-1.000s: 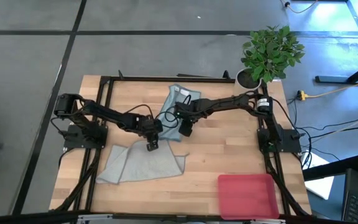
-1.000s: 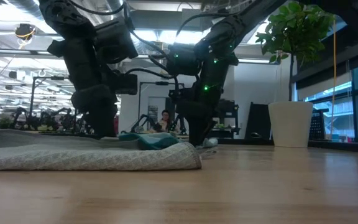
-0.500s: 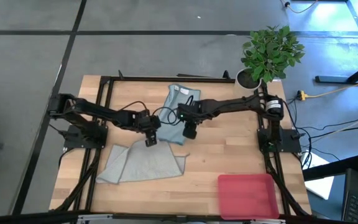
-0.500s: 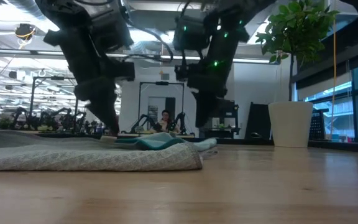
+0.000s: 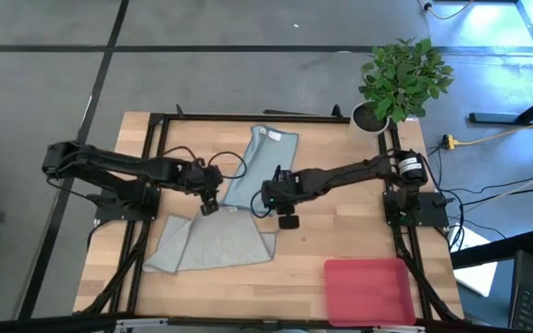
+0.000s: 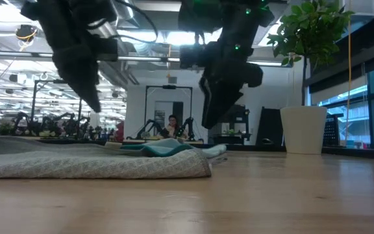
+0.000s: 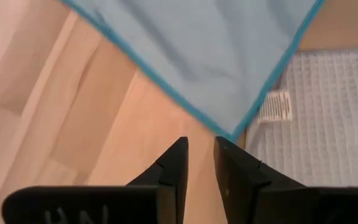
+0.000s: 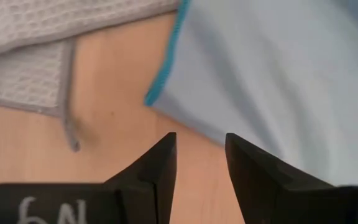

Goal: Roll microfiber towels into tight, uniform cylinder then place into a basket
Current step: Fold the blue towel

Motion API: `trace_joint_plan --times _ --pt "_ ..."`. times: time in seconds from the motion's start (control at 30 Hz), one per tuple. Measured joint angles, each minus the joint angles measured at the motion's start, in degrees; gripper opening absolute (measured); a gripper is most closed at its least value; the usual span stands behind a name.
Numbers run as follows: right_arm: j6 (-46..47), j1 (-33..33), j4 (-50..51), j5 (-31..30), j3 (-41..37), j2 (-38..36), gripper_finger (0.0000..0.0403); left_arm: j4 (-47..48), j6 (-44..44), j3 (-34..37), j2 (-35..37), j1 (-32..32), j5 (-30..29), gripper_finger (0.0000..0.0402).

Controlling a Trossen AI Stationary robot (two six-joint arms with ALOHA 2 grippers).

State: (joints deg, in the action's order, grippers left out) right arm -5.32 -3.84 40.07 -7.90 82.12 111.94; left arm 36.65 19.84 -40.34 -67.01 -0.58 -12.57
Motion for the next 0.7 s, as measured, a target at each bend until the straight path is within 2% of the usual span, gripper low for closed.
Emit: trace_joint_plan --times 0.23,0.53,0.7 --pt "-4.02 -1.69 -0.45 0.00 0.01 0.00 0.0139 2.94 3.29 0.00 4.40 2.57 -0.14 0.0069" --pt "-3.30 -1.72 -1.84 0.05 0.01 0.12 0.0139 3.67 4.07 0.00 5.07 5.38 -0.46 0.0069" --pt "-4.03 -1.75 -2.29 4.18 0.05 0.81 0.0140 4.82 3.94 0.00 5.07 6.33 -0.53 0.0069"
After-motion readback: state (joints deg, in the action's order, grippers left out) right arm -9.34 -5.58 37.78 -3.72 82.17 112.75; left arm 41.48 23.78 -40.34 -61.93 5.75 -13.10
